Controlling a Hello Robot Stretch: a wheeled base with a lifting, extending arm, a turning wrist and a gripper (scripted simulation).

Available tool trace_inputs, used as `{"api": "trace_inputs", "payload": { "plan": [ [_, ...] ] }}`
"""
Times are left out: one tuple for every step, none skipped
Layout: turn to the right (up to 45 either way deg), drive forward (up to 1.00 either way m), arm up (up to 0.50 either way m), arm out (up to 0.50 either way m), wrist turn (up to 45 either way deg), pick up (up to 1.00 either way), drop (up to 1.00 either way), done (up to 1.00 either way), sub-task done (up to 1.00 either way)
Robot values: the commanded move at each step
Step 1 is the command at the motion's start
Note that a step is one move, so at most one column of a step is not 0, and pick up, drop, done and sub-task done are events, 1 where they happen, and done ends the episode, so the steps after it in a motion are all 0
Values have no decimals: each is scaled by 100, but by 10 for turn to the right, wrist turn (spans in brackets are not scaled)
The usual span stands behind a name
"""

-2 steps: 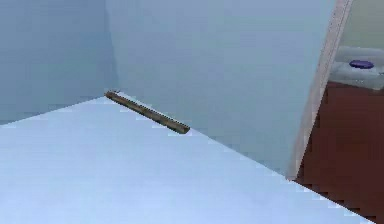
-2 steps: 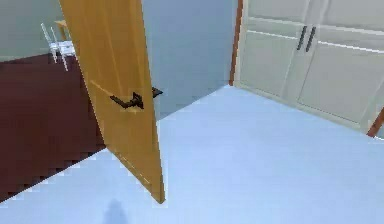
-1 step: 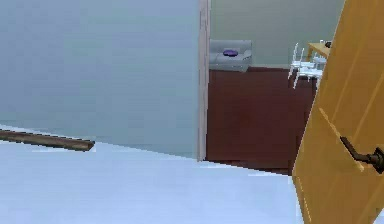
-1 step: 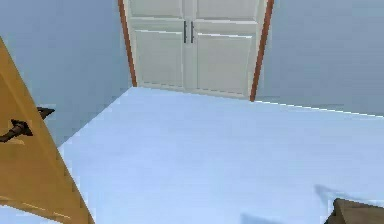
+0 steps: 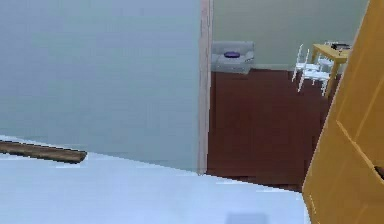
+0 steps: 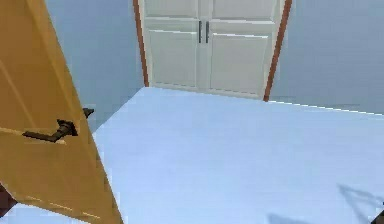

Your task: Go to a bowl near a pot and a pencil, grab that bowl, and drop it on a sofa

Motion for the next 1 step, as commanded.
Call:
{"api": "trace_inputs", "payload": {
  "plan": [
    [450,0,0,0,0,0,0,0,0]
  ]
}}
